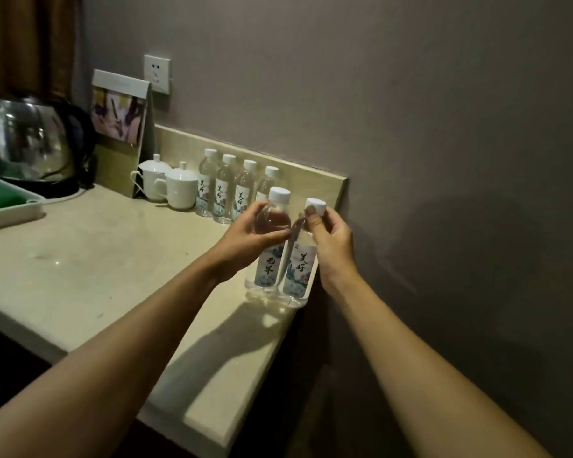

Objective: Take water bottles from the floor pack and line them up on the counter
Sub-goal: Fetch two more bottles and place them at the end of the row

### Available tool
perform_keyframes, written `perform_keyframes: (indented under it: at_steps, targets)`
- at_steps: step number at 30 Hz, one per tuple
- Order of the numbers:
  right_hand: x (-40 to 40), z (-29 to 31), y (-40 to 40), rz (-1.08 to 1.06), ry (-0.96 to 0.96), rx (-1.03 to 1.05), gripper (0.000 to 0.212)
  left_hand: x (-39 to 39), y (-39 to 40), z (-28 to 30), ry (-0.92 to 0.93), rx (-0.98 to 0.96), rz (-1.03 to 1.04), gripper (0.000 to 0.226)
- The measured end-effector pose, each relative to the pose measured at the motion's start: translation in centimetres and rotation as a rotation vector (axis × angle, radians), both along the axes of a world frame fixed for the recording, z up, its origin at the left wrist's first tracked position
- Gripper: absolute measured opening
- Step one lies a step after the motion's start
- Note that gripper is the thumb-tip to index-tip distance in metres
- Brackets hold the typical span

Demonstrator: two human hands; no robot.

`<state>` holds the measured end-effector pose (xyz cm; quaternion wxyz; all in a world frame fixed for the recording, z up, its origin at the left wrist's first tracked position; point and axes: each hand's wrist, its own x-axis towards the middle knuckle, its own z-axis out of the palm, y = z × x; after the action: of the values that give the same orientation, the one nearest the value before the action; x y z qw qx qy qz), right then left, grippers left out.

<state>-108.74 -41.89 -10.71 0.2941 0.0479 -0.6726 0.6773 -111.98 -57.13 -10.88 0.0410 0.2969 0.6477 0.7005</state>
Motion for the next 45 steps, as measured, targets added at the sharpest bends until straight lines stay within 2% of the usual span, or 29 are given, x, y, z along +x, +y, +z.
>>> perform_keyframes:
  at_steps: [3,8,13,17,19,21,23,25,28,31,38,45]
  targets:
    - [-0.9,-0.9,-1.7,-0.054,-0.016,-0.029,0.016,-2.2,-1.4,-0.7,-0.026,-0.009,-0.074,0.039]
    - [-2.1,-1.2,-3.6,-0.165,0.0,-0.031,0.012,-5.0,-2.6,-1.5,-0.07,-0.021,-0.14,0.051]
    - [-2.5,-1.9,-4.7,-0.276,-0.021,0.057,0.017,-5.7,-3.1,-2.2,-0.032,-0.039,-0.182,0.054]
    - [-1.9,-2.5,-4.9,-0.338,-0.019,0.143,0.014,-5.7,-2.7,-3.2,0.002,-0.059,-0.194,0.069]
    - [-1.4,-3.1,-5.1,-0.362,-0.067,0.167,0.023,-5.8,-2.9,-4.2,-0.01,-0.135,-0.219,0.082]
    - [-1.0,-4.3,-4.9,-0.345,-0.14,0.205,0.043,-6.1,-3.5,-5.3,-0.001,-0.305,-0.202,0.093]
    - [-0.4,-6.0,-4.4,-0.262,-0.244,0.255,0.056,-6.2,-4.3,-6.0,0.048,-0.497,-0.091,0.088]
    - [0.1,-7.7,-3.6,-0.22,-0.351,0.335,0.059,-5.7,-4.7,-6.1,0.102,-0.609,0.082,0.081]
    - [0.9,-8.3,-3.0,-0.319,-0.45,0.558,0.055,-4.3,-4.2,-5.8,0.158,-0.608,0.187,0.065]
    - [1.3,-8.0,-2.8,-0.384,-0.477,0.668,0.056,-3.7,-3.8,-5.9,0.173,-0.597,0.23,0.057]
    - [1.2,-8.2,-3.4,-0.39,-0.509,0.552,0.05,-3.4,-3.5,-7.0,0.202,-0.605,0.343,0.052]
    - [-1.2,-7.3,-3.0,-0.481,-0.554,0.581,0.052,-6.0,-1.5,-6.9,0.248,-0.65,0.373,0.047]
